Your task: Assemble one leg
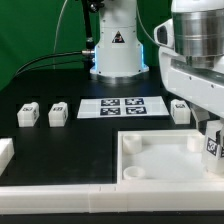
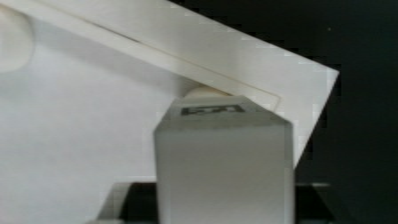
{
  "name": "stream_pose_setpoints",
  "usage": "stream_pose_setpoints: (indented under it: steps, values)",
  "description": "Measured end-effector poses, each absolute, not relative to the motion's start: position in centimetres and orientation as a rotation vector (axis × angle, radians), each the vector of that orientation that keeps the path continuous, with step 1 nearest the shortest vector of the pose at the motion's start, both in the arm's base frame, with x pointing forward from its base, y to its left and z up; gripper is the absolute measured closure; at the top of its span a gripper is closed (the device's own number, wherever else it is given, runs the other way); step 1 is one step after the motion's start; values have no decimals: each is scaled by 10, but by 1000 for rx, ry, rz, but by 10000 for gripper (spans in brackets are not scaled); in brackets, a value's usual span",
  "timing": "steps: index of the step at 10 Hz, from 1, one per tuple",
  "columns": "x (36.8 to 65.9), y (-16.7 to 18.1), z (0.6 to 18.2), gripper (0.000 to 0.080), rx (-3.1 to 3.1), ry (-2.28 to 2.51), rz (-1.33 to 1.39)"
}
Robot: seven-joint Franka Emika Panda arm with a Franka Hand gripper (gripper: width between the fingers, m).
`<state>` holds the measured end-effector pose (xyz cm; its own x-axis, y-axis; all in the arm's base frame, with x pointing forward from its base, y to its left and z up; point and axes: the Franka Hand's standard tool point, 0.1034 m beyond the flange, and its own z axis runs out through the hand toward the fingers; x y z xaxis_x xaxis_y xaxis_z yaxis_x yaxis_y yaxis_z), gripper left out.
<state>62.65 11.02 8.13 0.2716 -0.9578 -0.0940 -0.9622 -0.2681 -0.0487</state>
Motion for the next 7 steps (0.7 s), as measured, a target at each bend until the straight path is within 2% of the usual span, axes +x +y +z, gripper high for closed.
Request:
stream_pose_setpoints:
  steps: [4,5,6,7]
  values:
    - [626,111,81,506,-2362,1922,75]
    - [626,111,81,322,-2377,1903,74]
    - [626,111,81,210,-2424,1841,70]
    - [626,112,81,210,-2441,1818,69]
